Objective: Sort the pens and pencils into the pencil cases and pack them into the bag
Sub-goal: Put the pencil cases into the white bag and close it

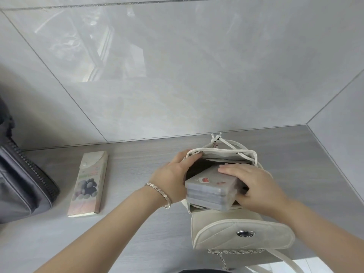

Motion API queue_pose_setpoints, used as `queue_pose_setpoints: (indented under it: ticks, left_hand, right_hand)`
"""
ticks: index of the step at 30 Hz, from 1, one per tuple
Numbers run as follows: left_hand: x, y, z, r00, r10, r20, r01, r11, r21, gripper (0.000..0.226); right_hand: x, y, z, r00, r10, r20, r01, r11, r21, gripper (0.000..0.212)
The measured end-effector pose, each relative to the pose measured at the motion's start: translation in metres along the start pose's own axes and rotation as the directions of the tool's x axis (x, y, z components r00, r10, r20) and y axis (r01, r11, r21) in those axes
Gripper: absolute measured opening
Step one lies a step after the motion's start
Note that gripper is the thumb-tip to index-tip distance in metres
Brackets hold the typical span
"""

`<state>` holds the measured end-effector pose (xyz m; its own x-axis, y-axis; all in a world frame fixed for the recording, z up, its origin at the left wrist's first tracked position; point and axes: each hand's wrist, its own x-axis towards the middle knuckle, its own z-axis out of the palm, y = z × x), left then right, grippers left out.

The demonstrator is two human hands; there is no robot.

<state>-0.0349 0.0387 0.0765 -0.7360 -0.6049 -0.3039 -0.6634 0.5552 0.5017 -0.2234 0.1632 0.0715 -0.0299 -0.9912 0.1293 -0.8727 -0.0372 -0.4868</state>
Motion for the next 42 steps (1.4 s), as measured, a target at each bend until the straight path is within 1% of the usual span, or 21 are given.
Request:
queue_pose_setpoints:
  ticks: [3, 5, 8, 9, 10, 12, 14, 15, 17, 19, 21, 24, 27, 29, 32, 34, 35, 37, 38, 40, 42]
  left_hand:
    - [-0.002, 0.000, 0.002, 1.000, 0.031, 0.000, -0.031, 0.999, -0.012, 0.078]
    - [-0.001, -0.002, 0.002, 0.999, 0.039, 0.015, -0.039, 0.999, -0.013, 0.081]
    - [0.001, -0.003, -0.004, 0.999, -0.014, 0.044, 0.014, 1.000, -0.014, 0.080]
    - [0.002, -0.002, -0.006, 0.999, -0.030, 0.044, 0.030, 1.000, -0.007, 0.079]
    - [0.003, 0.000, -0.006, 0.998, -0.044, 0.039, 0.044, 0.999, 0.002, 0.079]
    - [0.005, 0.006, -0.005, 0.997, -0.079, 0.013, 0.078, 0.996, 0.040, 0.077]
    - [0.006, 0.011, -0.001, 0.991, -0.125, -0.037, 0.128, 0.988, 0.092, 0.077]
    - [0.006, 0.013, 0.000, 0.989, -0.141, -0.053, 0.146, 0.985, 0.096, 0.077]
    - [0.006, 0.014, 0.001, 0.988, -0.144, -0.059, 0.147, 0.988, 0.055, 0.076]
    - [0.005, 0.012, 0.002, 0.989, -0.136, -0.067, 0.137, 0.990, 0.015, 0.077]
    - [0.004, 0.009, 0.003, 0.989, -0.131, -0.074, 0.130, 0.991, -0.014, 0.079]
    - [0.003, 0.001, 0.006, 0.987, -0.138, -0.080, 0.133, 0.989, -0.068, 0.080]
    - [0.003, -0.002, 0.008, 0.986, -0.158, -0.061, 0.153, 0.985, -0.077, 0.076]
    - [0.004, 0.002, 0.013, 0.987, -0.154, -0.041, 0.148, 0.981, -0.122, 0.075]
    - [0.007, 0.007, 0.021, 0.983, -0.168, -0.079, 0.155, 0.976, -0.151, 0.074]
    - [0.010, 0.006, 0.021, 0.978, -0.184, -0.095, 0.167, 0.972, -0.167, 0.074]
    - [0.012, 0.006, 0.020, 0.978, -0.189, -0.086, 0.170, 0.967, -0.190, 0.073]
    - [0.014, 0.004, 0.016, 0.979, -0.194, -0.063, 0.172, 0.953, -0.250, 0.072]
    - [0.014, 0.003, 0.015, 0.980, -0.192, -0.059, 0.169, 0.948, -0.269, 0.071]
    - [0.013, 0.004, 0.015, 0.979, -0.192, -0.065, 0.169, 0.950, -0.264, 0.069]
    - [0.011, 0.006, 0.018, 0.977, -0.203, -0.068, 0.181, 0.951, -0.251, 0.068]
  right_hand:
    - [0.000, 0.001, 0.004, 0.996, 0.075, -0.045, -0.081, 0.985, -0.152, 0.054]
    - [0.004, -0.003, 0.004, 0.990, 0.134, -0.038, -0.139, 0.966, -0.218, 0.051]
    - [0.020, -0.009, -0.002, 0.958, 0.279, 0.070, -0.252, 0.931, -0.265, 0.039]
    - [0.026, -0.009, -0.003, 0.939, 0.326, 0.114, -0.277, 0.909, -0.311, 0.033]
    - [0.031, -0.010, -0.002, 0.921, 0.359, 0.151, -0.285, 0.886, -0.367, 0.029]
    - [0.039, -0.013, 0.001, 0.896, 0.394, 0.206, -0.263, 0.844, -0.468, 0.031]
    - [0.045, -0.016, 0.005, 0.900, 0.359, 0.248, -0.196, 0.841, -0.505, 0.043]
    - [0.047, -0.019, 0.006, 0.917, 0.299, 0.264, -0.145, 0.867, -0.477, 0.048]
    - [0.049, -0.023, 0.007, 0.953, 0.134, 0.272, -0.028, 0.932, -0.360, 0.054]
    - [0.049, -0.026, 0.010, 0.968, 0.012, 0.249, 0.065, 0.952, -0.299, 0.051]
    - [0.049, -0.031, 0.014, 0.967, -0.034, 0.251, 0.116, 0.941, -0.319, 0.046]
    - [0.054, -0.040, 0.019, 0.970, -0.027, 0.240, 0.131, 0.893, -0.430, 0.048]
    - [0.061, -0.052, 0.035, 0.964, 0.075, 0.256, 0.063, 0.869, -0.490, 0.045]
    - [0.063, -0.052, 0.053, 0.945, 0.151, 0.292, 0.036, 0.835, -0.549, 0.046]
    - [0.068, -0.050, 0.068, 0.916, 0.231, 0.327, 0.013, 0.800, -0.600, 0.050]
    - [0.070, -0.045, 0.068, 0.906, 0.231, 0.355, 0.008, 0.830, -0.558, 0.056]
    - [0.070, -0.040, 0.065, 0.909, 0.192, 0.370, 0.020, 0.866, -0.499, 0.057]
    - [0.065, -0.029, 0.057, 0.923, 0.099, 0.371, 0.010, 0.960, -0.280, 0.058]
    - [0.062, -0.025, 0.052, 0.933, 0.072, 0.352, -0.018, 0.988, -0.154, 0.056]
    - [0.054, -0.019, 0.048, 0.952, 0.058, 0.300, -0.073, 0.997, 0.039, 0.051]
    - [0.051, -0.018, 0.049, 0.954, 0.078, 0.291, -0.110, 0.989, 0.097, 0.046]
